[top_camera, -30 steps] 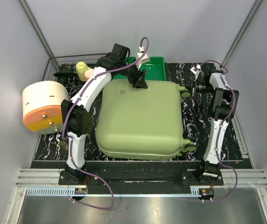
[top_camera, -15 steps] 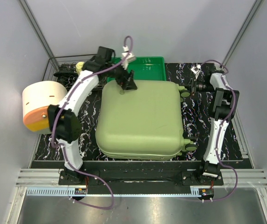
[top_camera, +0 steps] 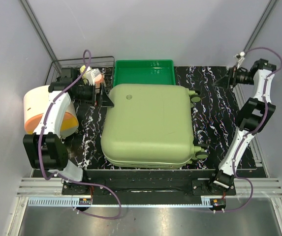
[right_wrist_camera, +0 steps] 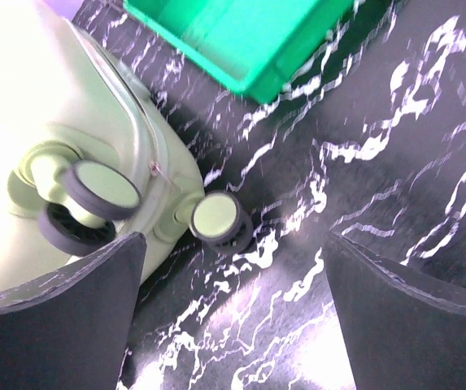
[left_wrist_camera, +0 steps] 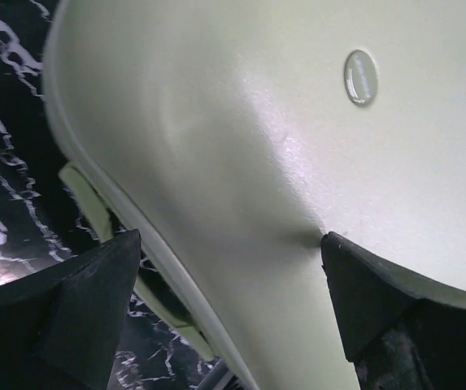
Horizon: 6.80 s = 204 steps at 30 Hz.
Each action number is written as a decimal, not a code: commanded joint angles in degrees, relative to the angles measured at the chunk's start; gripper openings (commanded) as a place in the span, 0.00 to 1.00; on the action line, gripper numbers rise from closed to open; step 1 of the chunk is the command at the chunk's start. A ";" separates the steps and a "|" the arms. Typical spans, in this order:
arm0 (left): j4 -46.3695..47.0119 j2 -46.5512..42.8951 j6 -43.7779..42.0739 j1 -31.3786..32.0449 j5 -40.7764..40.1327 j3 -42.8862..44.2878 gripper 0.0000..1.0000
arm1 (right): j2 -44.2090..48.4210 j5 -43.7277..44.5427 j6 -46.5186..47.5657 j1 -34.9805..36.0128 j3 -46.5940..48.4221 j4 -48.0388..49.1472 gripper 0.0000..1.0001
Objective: Open, take out, and arrange the luggage
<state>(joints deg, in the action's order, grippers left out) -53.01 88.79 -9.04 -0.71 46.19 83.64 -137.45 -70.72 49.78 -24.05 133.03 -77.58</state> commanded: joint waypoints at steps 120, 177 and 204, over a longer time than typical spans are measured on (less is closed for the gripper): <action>11.00 -31.85 28.64 -8.61 10.49 -33.45 0.99 | 46.82 26.86 10.06 12.54 -45.80 -0.73 0.62; 5.12 -9.34 15.37 -8.34 5.58 -16.40 0.96 | 53.86 -1.09 58.61 4.72 -83.47 -1.96 0.22; 3.44 -5.65 12.38 -8.69 4.78 -14.03 0.93 | 47.53 12.10 67.98 1.99 -74.58 -15.14 0.74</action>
<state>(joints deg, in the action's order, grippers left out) -53.28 82.52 7.44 -9.67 55.35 69.41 -89.95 -61.49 106.87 -21.47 58.81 -75.66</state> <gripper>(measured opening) 0.936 0.692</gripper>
